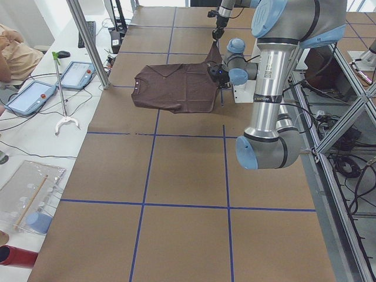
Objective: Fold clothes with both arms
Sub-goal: 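Grasp the hem with both grippers and fold it up toward the collar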
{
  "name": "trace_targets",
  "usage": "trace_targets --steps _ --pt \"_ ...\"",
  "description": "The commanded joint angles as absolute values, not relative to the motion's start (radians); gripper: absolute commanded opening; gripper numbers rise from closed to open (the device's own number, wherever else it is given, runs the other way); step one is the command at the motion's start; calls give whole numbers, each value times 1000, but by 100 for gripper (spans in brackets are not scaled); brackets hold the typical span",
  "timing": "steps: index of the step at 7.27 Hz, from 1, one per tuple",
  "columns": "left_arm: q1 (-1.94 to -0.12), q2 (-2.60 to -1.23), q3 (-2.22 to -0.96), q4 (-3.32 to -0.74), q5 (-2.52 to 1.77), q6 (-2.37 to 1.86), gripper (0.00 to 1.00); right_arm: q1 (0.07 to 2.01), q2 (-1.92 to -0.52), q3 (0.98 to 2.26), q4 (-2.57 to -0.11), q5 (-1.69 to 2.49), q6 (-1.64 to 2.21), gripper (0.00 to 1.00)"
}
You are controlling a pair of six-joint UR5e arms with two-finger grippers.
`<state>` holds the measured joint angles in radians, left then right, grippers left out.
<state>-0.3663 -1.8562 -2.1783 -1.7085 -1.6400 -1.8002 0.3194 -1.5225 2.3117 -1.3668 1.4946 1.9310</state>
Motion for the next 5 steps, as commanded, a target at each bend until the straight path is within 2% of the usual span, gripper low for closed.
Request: trace_targets --steps 1,4,5 --pt "-535 -1980 -1958 -1749 -1641 -1711 0 524 -1322 2069 -1368 1614 1788 0" --pt "-646 -2006 -1811 -1891 -1625 -1697 0 710 -1093 1744 -1404 1680 1614 0" --pt "-669 -2029 -1716 -1995 -1596 -1695 0 730 -1031 1642 -1401 1681 1611 0"
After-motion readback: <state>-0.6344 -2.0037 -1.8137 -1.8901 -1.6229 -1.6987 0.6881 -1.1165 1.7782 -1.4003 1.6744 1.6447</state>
